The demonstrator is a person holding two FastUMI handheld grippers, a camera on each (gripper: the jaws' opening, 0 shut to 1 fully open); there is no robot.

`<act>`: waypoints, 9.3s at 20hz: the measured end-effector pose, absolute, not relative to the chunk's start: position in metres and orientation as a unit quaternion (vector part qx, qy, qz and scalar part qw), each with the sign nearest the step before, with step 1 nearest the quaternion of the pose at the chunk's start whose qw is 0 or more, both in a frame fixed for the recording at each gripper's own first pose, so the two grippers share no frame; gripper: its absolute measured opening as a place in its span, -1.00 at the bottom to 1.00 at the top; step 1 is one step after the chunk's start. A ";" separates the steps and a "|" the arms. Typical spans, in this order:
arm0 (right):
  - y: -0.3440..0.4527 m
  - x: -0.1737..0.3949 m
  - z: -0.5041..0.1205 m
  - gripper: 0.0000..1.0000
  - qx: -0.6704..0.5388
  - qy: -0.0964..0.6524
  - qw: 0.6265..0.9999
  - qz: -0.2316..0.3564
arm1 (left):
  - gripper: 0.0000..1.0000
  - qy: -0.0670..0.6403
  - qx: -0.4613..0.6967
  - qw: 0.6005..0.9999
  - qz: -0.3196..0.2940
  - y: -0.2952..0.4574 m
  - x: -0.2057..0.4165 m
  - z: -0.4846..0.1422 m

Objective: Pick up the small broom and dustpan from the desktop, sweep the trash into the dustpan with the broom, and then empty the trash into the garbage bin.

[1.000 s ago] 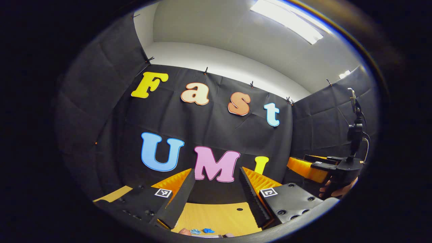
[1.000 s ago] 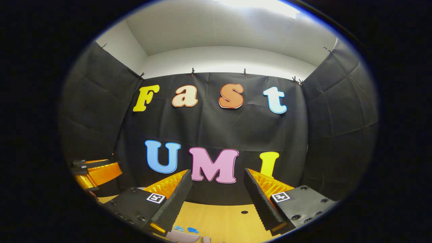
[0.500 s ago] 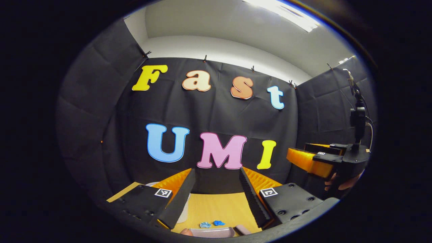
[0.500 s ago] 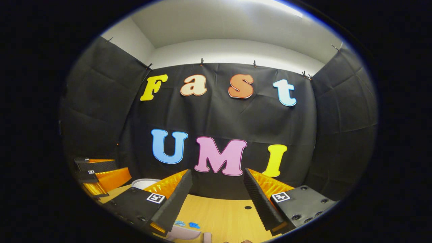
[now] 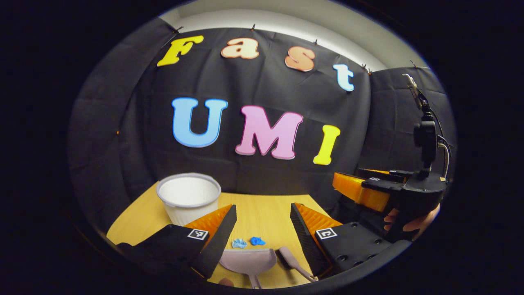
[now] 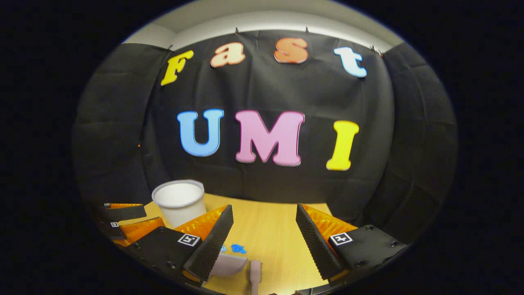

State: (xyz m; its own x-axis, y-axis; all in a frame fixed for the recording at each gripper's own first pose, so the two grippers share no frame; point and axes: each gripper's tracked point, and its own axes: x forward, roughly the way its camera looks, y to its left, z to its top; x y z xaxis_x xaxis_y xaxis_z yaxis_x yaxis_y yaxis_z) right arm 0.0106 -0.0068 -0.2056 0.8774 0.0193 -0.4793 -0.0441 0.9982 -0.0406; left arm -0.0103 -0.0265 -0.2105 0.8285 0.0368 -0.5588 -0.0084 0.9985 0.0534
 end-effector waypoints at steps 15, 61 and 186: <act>-0.028 -0.135 -0.466 1.00 0.053 0.720 0.692 0.022 | 0.60 0.724 -0.083 0.674 0.121 -0.018 -0.090 -0.395; -0.057 -0.071 -0.513 -0.55 0.086 0.769 0.633 0.006 | -0.46 0.859 0.053 0.508 0.036 0.041 -0.084 -0.474; -0.077 -0.035 -0.589 -0.55 0.075 0.761 0.644 -0.027 | -0.51 0.728 0.002 0.682 0.077 0.127 0.004 -0.561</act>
State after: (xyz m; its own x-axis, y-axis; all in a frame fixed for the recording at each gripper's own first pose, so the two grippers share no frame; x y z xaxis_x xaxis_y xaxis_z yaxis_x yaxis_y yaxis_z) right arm -0.0345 -0.0773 -0.5889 -0.1590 0.0796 -0.9841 0.1492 0.9872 0.0557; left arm 0.0036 0.1270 -0.5607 -0.0708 0.1069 -0.9917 -0.1020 0.9883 0.1138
